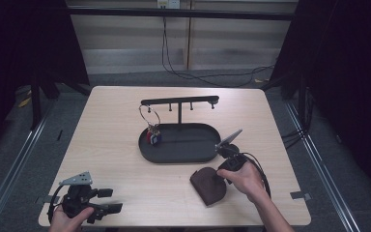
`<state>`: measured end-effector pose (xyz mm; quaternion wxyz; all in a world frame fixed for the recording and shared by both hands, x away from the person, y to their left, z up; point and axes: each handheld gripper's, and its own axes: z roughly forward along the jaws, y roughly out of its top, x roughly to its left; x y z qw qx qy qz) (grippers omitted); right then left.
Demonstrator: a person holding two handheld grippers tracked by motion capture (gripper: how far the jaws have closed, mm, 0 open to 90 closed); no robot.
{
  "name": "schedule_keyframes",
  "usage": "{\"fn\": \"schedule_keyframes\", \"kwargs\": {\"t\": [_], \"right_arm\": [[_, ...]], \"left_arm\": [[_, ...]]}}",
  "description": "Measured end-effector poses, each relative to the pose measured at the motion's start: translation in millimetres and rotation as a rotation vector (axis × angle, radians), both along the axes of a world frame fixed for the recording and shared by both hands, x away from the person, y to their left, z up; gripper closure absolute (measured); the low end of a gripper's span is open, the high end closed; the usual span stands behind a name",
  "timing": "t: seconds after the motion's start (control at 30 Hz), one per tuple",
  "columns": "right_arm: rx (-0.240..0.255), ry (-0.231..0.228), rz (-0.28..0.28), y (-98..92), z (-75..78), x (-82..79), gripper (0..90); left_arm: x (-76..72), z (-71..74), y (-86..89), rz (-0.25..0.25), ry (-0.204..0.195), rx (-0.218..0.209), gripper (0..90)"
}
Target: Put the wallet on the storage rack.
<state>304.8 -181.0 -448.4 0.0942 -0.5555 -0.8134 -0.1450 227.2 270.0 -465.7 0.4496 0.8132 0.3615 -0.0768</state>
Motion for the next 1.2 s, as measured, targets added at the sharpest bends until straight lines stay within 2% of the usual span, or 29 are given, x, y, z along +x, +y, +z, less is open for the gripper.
{"fn": "schedule_keyframes", "kwargs": {"t": [0.1, 0.33, 0.4, 0.6, 0.93, 1.07, 1.2], "right_arm": [[-0.009, -0.013, 0.015, 2.8, 2.5, -0.5, 74.2], [-0.012, -0.027, 0.038, 6.6, 12.4, -0.4, 77.5], [-0.024, -0.035, 0.043, 7.4, 15.6, -0.4, 77.6], [-0.006, -0.042, 0.056, 6.5, 25.1, -0.2, 82.3], [-0.082, -0.056, 0.069, 12.6, 40.0, 3.2, 84.0], [-0.088, -0.067, 0.074, 12.3, 49.5, 6.1, 84.2], [-0.094, -0.074, 0.053, 10.3, 56.7, 6.8, 84.1]], "left_arm": [[-0.3, 0.3, 0.2, -0.004, -0.010, -0.006, 19.2], [0.4, 0.3, 0.5, 0.001, -0.002, -0.006, 17.6], [1.1, -0.4, 0.5, 0.006, 0.004, 0.008, 17.6], [1.7, -0.7, 0.4, 0.011, 0.013, 0.005, 17.8], [3.1, -0.4, 0.1, 0.011, 0.009, 0.017, 17.8], [3.5, -0.7, 1.1, 0.019, 0.010, 0.014, 17.8], [3.8, -0.8, 0.6, 0.014, 0.010, 0.018, 17.8]]}}
